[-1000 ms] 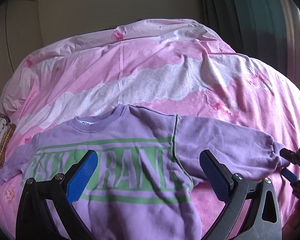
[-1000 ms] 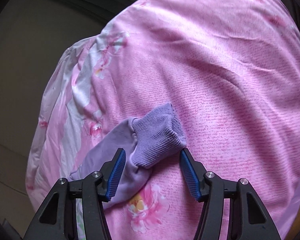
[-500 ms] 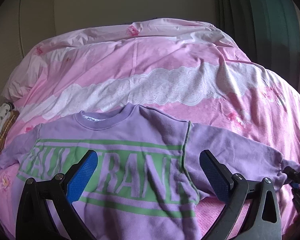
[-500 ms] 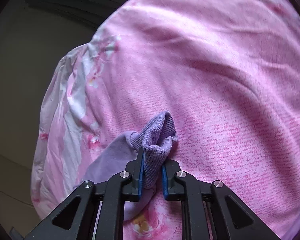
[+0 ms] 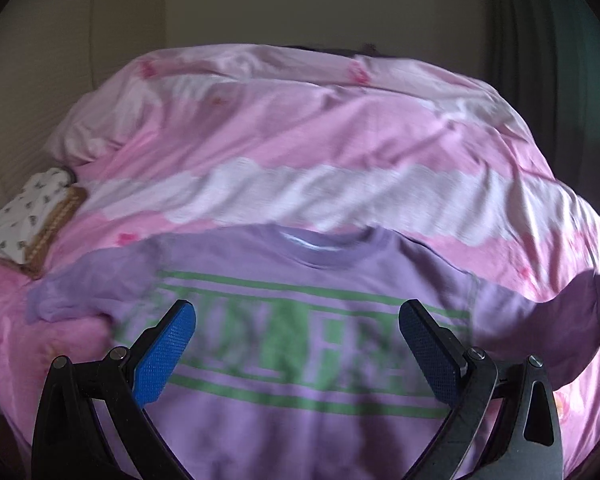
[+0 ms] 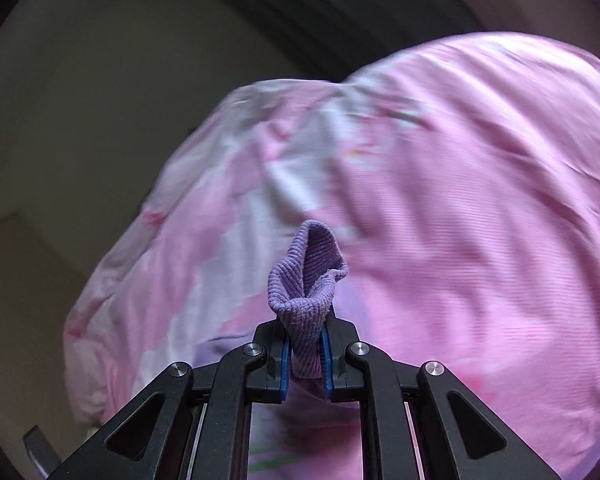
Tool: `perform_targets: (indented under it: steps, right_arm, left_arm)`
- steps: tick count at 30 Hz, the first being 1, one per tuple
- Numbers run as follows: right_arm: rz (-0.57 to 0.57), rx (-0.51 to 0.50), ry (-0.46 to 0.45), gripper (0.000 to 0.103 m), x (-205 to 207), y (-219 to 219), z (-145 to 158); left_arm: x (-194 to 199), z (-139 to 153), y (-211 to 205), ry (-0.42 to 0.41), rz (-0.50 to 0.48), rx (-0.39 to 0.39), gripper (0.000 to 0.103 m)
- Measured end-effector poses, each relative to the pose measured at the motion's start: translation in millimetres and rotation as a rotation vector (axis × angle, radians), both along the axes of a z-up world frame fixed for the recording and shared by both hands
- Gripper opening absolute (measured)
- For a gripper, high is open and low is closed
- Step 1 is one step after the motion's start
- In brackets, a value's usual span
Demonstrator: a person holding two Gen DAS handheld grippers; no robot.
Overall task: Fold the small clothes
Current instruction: 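Lift the cuff with the right tool and fold the sleeve across the body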
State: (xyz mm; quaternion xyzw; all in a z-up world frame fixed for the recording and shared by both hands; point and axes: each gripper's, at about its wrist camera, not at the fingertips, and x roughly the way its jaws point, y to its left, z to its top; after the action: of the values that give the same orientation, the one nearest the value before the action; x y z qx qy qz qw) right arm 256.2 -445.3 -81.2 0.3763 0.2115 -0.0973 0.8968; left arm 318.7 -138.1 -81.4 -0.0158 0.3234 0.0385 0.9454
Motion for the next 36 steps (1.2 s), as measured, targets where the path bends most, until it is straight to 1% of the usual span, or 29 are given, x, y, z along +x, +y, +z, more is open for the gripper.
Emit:
perform_targets:
  steps: [4, 7, 8, 12, 15, 17, 20, 21, 25, 26, 28, 29, 30, 33, 36]
  right_arm:
    - [0.12, -0.052, -0.039, 0.013, 33.0, 57.4, 21.4]
    - [0.21, -0.096, -0.043, 0.013, 59.4, 104.1, 28.2]
    - [0.242, -0.119, -0.036, 0.013, 66.6, 122.6, 28.7]
    - [0.344, -0.209, -0.008, 0.013, 91.9, 190.5, 20.7]
    - [0.414, -0.28, 0.035, 0.013, 109.8, 237.7, 4.3]
    - [0.457, -0.34, 0.091, 0.013, 123.3, 270.2, -11.9]
    - [0.501, -0.419, 0.185, 0.013, 137.3, 306.6, -39.7]
    - [0.509, -0.457, 0.214, 0.014, 140.4, 317.5, -49.5]
    - [0.511, -0.548, 0.269, 0.015, 138.6, 333.0, -74.8]
    - [0.516, -0.561, 0.274, 0.017, 137.4, 335.7, -78.7]
    - [0.54, -0.582, 0.281, 0.026, 137.9, 340.2, -82.2]
    - [0.55, -0.589, 0.279, 0.038, 136.9, 343.6, -81.3]
    - [0.562, -0.588, 0.275, 0.047, 136.6, 344.7, -80.7]
    - [0.614, -0.557, 0.253, 0.057, 129.8, 347.4, -77.5]
    - [0.649, -0.519, 0.207, 0.058, 118.0, 344.2, -68.2]
  left_arm:
    - [-5.4, 10.6, 46.7, -0.022, 0.057, 0.011, 0.103]
    - [-10.6, 15.4, 86.3, -0.029, 0.102, 0.006, 0.103]
    - [-12.9, 15.9, 102.8, -0.031, 0.123, 0.005, 0.103]
    - [-16.4, 12.0, 147.1, -0.024, 0.179, 0.013, 0.103]
    - [-17.0, 5.4, 174.9, -0.008, 0.221, 0.006, 0.103]
    - [-16.2, -0.9, 193.3, 0.009, 0.247, 0.001, 0.103]
    - [-14.2, -12.2, 212.3, 0.041, 0.267, 0.011, 0.103]
    - [-13.3, -15.3, 215.0, 0.05, 0.268, 0.014, 0.103]
    - [-11.8, -27.5, 226.3, 0.078, 0.272, 0.019, 0.103]
    - [-12.2, -29.8, 227.8, 0.082, 0.274, 0.019, 0.103]
    - [-12.6, -32.2, 229.0, 0.085, 0.275, 0.014, 0.103]
    - [-13.0, -33.4, 229.0, 0.087, 0.273, 0.012, 0.103]
    - [-12.5, -33.6, 228.8, 0.088, 0.273, 0.01, 0.103]
    - [-13.1, -33.6, 228.1, 0.09, 0.271, 0.005, 0.103]
    - [-13.5, -32.2, 225.8, 0.084, 0.271, 0.008, 0.103]
